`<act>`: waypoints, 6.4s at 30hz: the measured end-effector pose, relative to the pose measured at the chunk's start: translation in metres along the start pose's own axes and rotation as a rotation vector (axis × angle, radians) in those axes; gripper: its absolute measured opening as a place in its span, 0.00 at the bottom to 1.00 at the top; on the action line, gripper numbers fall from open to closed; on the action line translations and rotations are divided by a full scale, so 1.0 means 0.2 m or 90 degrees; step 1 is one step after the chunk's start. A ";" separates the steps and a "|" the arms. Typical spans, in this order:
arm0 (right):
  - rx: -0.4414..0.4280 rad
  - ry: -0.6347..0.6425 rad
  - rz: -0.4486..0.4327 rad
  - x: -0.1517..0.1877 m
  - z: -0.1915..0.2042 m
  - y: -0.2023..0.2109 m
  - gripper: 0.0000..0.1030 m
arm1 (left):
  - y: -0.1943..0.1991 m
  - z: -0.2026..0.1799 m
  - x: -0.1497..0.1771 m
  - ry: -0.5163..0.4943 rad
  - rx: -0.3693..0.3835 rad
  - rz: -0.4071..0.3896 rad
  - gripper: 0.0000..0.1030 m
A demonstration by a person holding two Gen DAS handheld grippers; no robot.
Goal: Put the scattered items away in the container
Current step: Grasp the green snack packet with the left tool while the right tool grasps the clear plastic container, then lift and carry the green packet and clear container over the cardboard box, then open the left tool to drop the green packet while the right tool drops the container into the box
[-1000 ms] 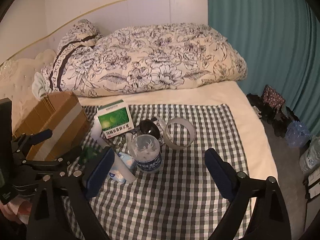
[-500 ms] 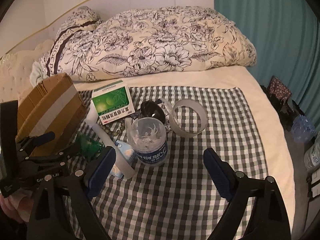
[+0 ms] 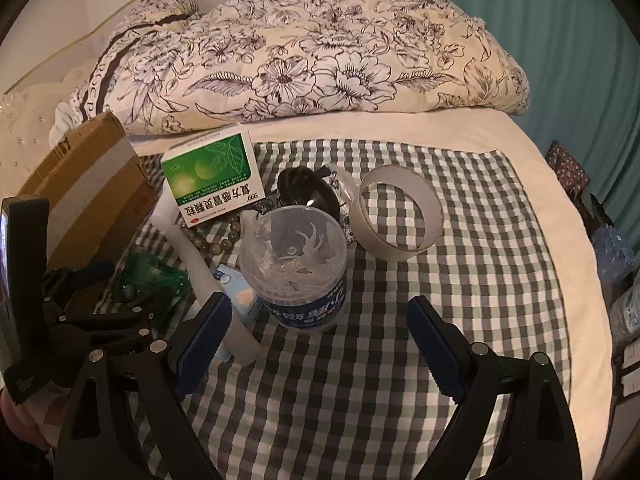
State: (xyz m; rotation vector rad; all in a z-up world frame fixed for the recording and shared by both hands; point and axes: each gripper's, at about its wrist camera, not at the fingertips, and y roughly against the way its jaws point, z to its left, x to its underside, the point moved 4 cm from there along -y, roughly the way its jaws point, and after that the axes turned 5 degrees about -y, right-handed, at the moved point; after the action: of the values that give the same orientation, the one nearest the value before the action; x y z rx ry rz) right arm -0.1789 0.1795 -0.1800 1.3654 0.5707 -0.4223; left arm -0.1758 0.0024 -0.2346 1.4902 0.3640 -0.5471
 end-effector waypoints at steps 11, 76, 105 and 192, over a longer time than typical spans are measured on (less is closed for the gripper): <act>0.012 -0.001 0.018 -0.01 0.01 -0.15 0.87 | -0.18 0.01 0.01 0.025 0.010 0.045 0.84; 0.001 0.016 -0.139 -0.07 0.20 0.62 0.60 | 0.79 0.03 -0.16 0.012 0.019 -0.134 0.31; -0.061 0.081 -0.203 -0.13 0.61 0.90 0.60 | 1.22 0.48 -0.14 0.085 -0.094 -0.226 0.32; -0.150 0.187 -0.103 -0.28 1.50 0.19 0.78 | 0.71 1.31 -0.08 0.171 -0.170 -0.095 0.56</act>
State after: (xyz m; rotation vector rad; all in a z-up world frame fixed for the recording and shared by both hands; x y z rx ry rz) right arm -0.1610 -0.1116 -0.0849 1.1646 0.9488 -0.2747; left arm -0.1369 -0.2556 -0.0909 1.2852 0.7351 -0.3975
